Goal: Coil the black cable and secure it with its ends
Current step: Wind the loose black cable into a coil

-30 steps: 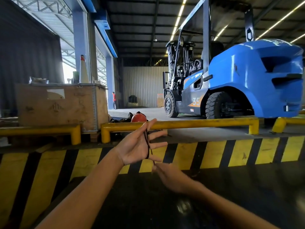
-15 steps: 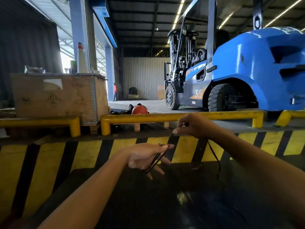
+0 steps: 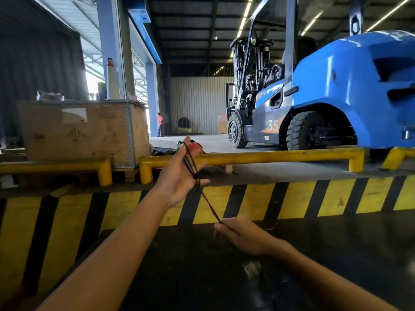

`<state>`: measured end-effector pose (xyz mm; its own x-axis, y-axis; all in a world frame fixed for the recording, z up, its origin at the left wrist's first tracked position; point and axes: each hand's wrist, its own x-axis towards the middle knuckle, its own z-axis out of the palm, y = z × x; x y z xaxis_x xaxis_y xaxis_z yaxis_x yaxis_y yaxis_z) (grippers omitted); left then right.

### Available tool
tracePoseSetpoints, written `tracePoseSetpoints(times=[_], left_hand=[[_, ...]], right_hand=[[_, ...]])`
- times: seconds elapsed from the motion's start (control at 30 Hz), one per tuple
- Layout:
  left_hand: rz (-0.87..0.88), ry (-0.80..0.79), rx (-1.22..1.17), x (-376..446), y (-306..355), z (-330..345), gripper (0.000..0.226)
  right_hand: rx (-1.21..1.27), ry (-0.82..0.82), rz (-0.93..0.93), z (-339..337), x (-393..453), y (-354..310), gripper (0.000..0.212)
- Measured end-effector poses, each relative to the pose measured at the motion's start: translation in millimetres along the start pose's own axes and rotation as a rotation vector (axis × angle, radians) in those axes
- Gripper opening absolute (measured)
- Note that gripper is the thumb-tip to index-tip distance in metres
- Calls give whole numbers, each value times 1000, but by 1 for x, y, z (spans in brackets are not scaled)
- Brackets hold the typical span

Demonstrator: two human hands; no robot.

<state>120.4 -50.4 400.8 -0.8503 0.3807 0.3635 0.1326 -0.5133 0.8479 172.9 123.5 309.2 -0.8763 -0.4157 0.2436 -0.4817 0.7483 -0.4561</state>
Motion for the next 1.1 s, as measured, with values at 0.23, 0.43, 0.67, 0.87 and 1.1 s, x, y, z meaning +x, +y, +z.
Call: tracePoseSetpoints(times=[0.23,0.43,0.67,0.87,1.1], left_hand=[[-180,-12,684,-4,13,-44,41],[-555,-359,1102,-20,-10,-15,41],[-395,-539,115,-25,9,5,49],[88,-110,15,-2,51,12,42],[-135,-2,697,0,40,-49,50]], right_hand=[[-186,313,-43,-102,-1,10,12],[-166,735,-54,-125,37,12,21],[90,689,68,-73,40,27,29],[0,0,-44,-13,16,-18,36],[-113,141,-139,-94,6,-11,20]])
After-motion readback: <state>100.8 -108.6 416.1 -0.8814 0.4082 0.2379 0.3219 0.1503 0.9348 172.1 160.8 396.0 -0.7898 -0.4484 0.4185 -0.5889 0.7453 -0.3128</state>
